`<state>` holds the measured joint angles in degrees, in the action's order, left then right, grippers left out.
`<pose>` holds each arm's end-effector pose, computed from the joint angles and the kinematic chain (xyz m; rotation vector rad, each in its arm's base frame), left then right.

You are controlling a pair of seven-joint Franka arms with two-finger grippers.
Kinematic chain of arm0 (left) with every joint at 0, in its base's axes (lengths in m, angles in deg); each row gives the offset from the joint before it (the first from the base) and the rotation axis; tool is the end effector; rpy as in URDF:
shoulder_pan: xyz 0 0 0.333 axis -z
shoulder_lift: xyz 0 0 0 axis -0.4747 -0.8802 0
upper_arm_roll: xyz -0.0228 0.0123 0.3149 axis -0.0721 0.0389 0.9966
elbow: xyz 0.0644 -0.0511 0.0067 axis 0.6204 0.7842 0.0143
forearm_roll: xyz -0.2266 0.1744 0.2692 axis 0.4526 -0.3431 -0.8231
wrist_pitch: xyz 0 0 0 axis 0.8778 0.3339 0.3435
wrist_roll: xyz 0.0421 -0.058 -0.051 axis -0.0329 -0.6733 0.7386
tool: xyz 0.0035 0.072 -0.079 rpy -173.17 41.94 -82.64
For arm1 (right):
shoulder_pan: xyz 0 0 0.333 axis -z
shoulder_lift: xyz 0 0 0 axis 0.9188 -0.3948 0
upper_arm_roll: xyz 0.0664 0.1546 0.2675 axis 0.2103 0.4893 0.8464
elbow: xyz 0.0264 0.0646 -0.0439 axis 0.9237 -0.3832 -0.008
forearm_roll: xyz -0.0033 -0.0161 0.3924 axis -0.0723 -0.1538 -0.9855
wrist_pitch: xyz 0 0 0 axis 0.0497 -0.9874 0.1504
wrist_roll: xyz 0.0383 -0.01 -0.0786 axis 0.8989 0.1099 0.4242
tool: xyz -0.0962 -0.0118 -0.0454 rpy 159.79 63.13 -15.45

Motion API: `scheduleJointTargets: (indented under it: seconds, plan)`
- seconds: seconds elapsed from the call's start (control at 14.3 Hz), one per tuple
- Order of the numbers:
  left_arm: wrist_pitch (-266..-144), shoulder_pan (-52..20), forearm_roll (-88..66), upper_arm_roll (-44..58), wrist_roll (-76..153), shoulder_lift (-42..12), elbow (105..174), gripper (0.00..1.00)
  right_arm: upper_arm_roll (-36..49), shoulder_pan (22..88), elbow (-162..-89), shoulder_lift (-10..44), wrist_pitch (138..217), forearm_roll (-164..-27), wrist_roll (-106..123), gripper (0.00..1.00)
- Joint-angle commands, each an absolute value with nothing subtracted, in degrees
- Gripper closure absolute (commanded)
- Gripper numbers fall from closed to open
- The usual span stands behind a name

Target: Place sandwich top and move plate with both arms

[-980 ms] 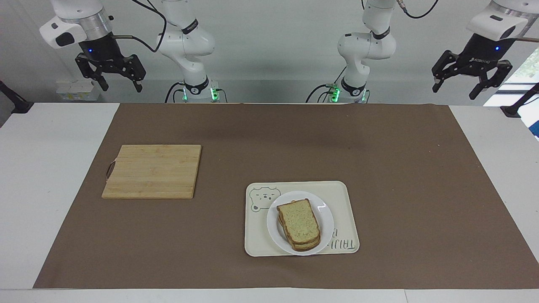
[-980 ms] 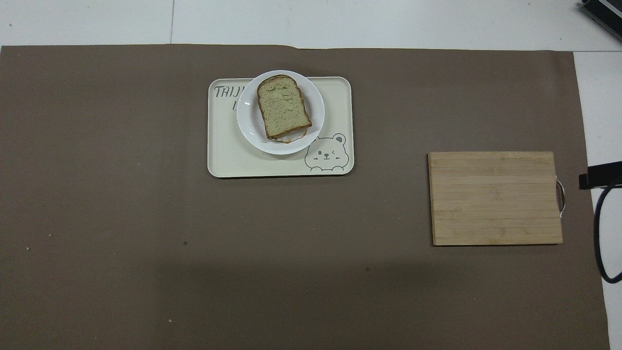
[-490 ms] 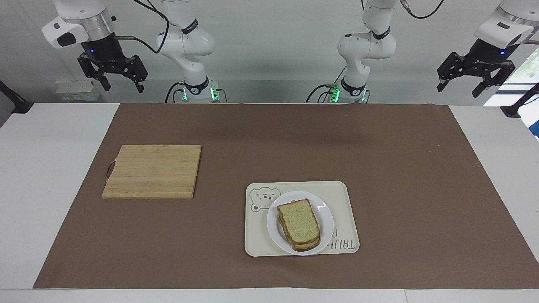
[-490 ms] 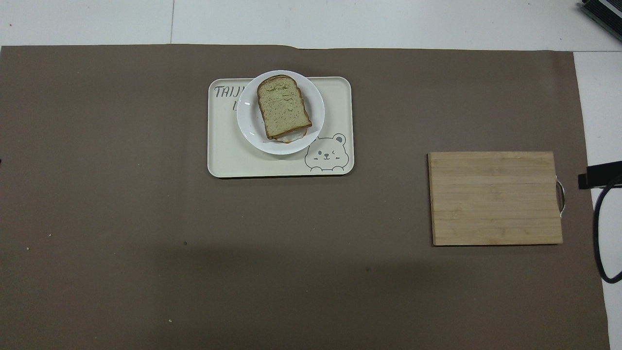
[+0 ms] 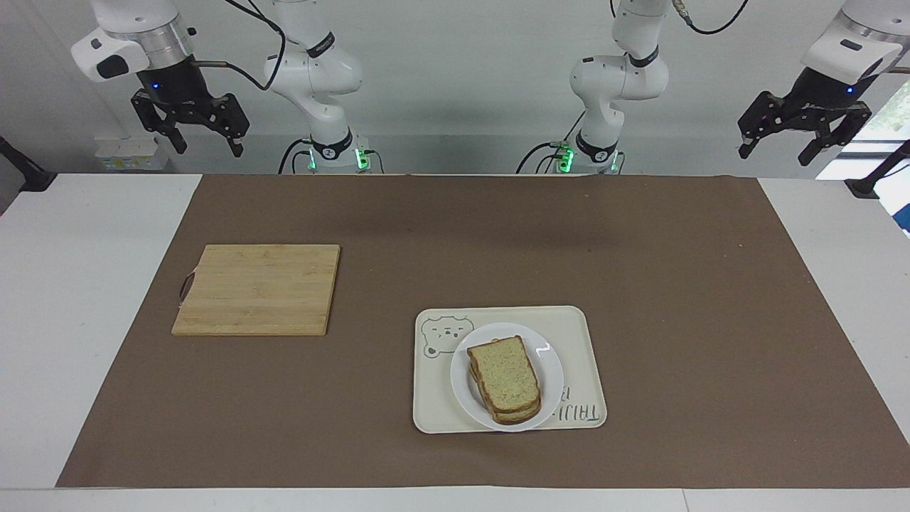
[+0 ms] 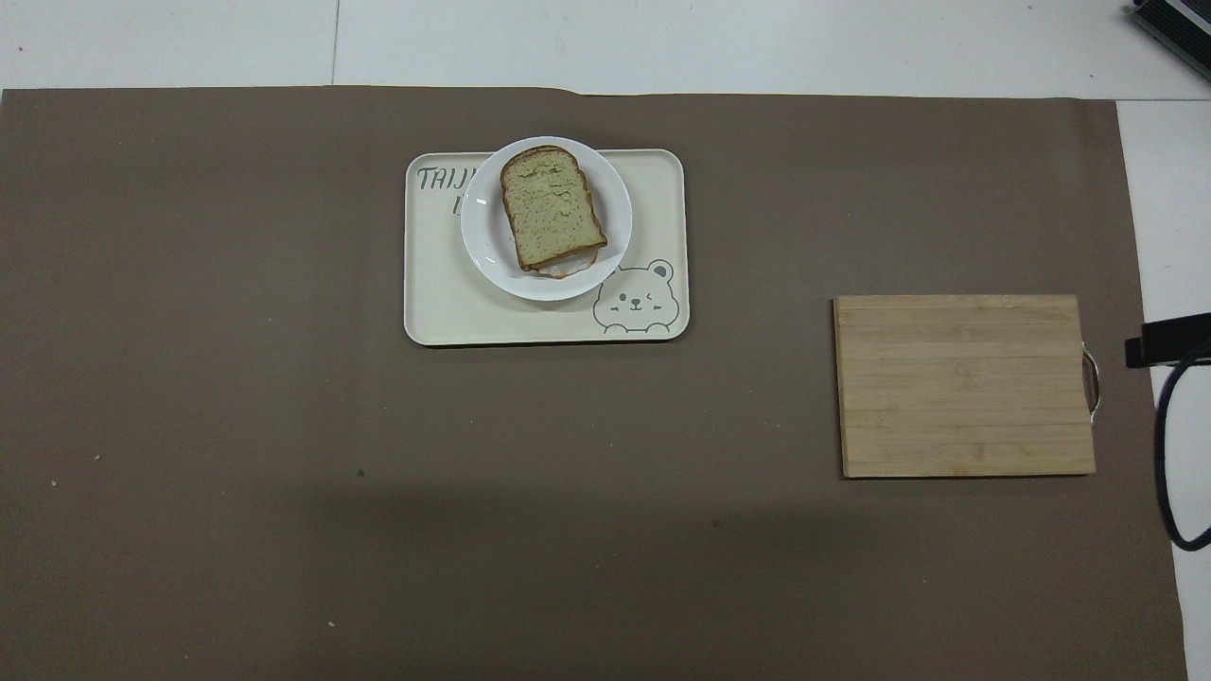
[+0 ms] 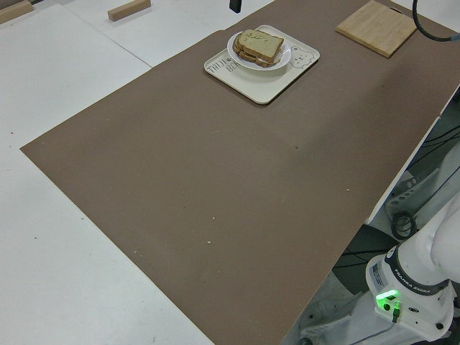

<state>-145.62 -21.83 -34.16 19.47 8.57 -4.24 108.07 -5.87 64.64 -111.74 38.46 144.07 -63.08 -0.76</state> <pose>0.5267 0.0240 0.7071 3.0987 -0.3239 0.0347 0.5075 -0.0326 0.6788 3.1158 -0.1148 0.0261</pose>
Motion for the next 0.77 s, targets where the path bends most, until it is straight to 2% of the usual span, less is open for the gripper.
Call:
scheduleJointTargets:
  seconds: [0.0, 0.7]
  plan:
    - [-145.9, -20.9, -35.4, 19.4, 9.6, -0.1, 113.7, 0.00, -5.7, 64.6, -112.7, 39.0, 144.6, -63.0, -1.7, 0.00]
    - [-146.2, -20.8, -37.0, 19.1, 9.6, 0.7, 114.8, 0.00, -5.8, 64.6, -112.6, 39.0, 144.6, -63.0, -1.7, 0.00]
